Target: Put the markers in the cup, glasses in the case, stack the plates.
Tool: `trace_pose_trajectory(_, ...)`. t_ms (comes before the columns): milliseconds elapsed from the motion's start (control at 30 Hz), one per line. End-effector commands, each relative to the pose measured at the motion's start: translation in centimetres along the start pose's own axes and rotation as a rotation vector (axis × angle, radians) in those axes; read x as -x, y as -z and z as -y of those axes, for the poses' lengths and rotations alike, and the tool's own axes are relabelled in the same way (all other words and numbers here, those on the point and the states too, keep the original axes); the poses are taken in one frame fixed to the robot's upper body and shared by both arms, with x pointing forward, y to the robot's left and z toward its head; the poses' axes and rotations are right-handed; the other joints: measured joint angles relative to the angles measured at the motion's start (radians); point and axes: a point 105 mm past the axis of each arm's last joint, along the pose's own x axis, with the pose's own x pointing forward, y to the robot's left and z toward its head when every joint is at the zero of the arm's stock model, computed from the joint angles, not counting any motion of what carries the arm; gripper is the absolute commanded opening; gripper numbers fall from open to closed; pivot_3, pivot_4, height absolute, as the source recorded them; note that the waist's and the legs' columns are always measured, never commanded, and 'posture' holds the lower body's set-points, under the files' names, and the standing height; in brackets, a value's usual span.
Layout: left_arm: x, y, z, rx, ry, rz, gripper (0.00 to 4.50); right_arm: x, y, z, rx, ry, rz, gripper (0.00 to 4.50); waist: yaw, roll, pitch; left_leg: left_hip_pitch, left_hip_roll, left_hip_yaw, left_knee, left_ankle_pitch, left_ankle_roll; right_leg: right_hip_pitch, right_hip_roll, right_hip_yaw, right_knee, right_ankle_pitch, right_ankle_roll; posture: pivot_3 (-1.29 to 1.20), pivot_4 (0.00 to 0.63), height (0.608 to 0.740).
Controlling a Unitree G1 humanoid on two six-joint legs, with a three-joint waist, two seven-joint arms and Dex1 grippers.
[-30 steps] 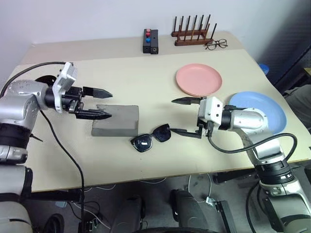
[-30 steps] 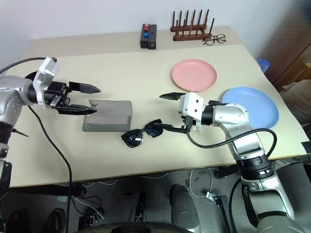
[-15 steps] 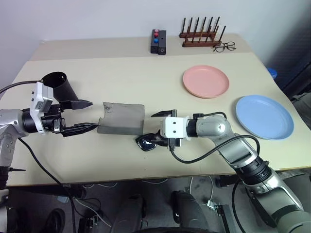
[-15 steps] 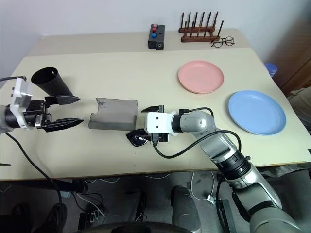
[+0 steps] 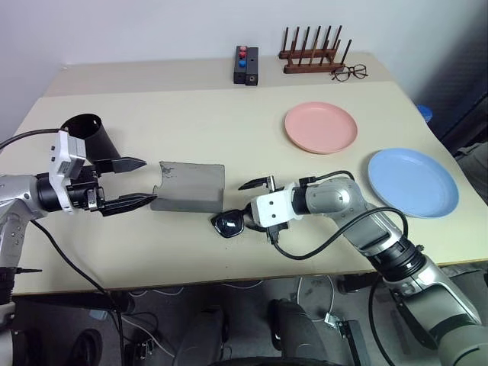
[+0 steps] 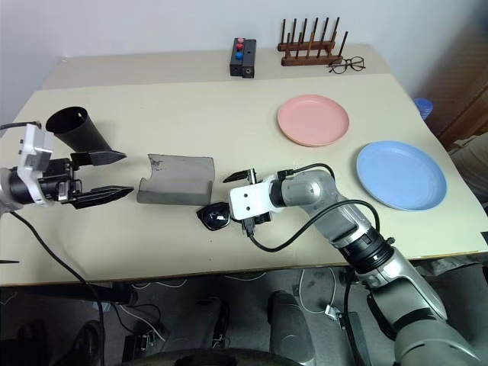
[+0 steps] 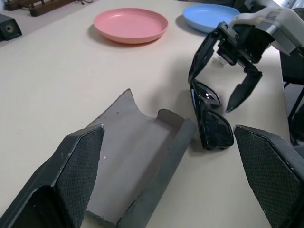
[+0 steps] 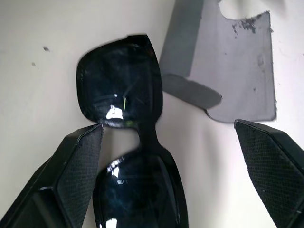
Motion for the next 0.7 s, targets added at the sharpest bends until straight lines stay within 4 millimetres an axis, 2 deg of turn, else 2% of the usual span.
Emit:
trace_pose_trajectory(33, 0.1, -1.5, 0.0, -0.054, -0.003, 0.027, 4.50, -0.4, -0.7, 0.2, 0.071, 0.016, 0.006, 3.19, 0.000, 0.000, 0.000, 0.000, 0.000, 0.000, 0.000, 0.000, 0.000, 0.000, 0.000, 0.000, 0.000, 0.000, 0.000, 0.00, 0.150, 0.740)
trace_pose_trajectory(67, 0.0, -1.6, 0.0, -0.055, -0.002, 0.028, 4.50, -0.5, -0.8, 0.2, 0.085, 0.018, 0.010, 2.82, 0.000, 0.000, 0.000, 0.000, 0.000, 0.000, 0.000, 0.000, 0.000, 0.000, 0.000, 0.000, 0.000, 0.000, 0.000, 0.00, 0.150, 0.740)
trace_pose_trajectory(533, -0.2, -1.7, 0.2, -0.049, 0.005, 0.043, 4.50, -0.6, 0.5, 0.5, 0.263, -0.020, -0.088, 2.82, 0.000, 0.000, 0.000, 0.000, 0.000, 0.000, 0.000, 0.001, -0.002, 0.000, 0.000, 0.000, 0.000, 0.000, 0.000, 0.00, 0.150, 0.740)
trace_pose_trajectory(700, 0.1, -1.4, 0.2, -0.046, -0.003, 0.042, 4.50, -0.9, 0.3, 0.7, 0.267, -0.026, -0.089, 2.82, 0.000, 0.000, 0.000, 0.000, 0.000, 0.000, 0.000, 0.001, -0.002, 0.000, 0.000, 0.000, 0.000, 0.000, 0.000, 0.00, 0.150, 0.740)
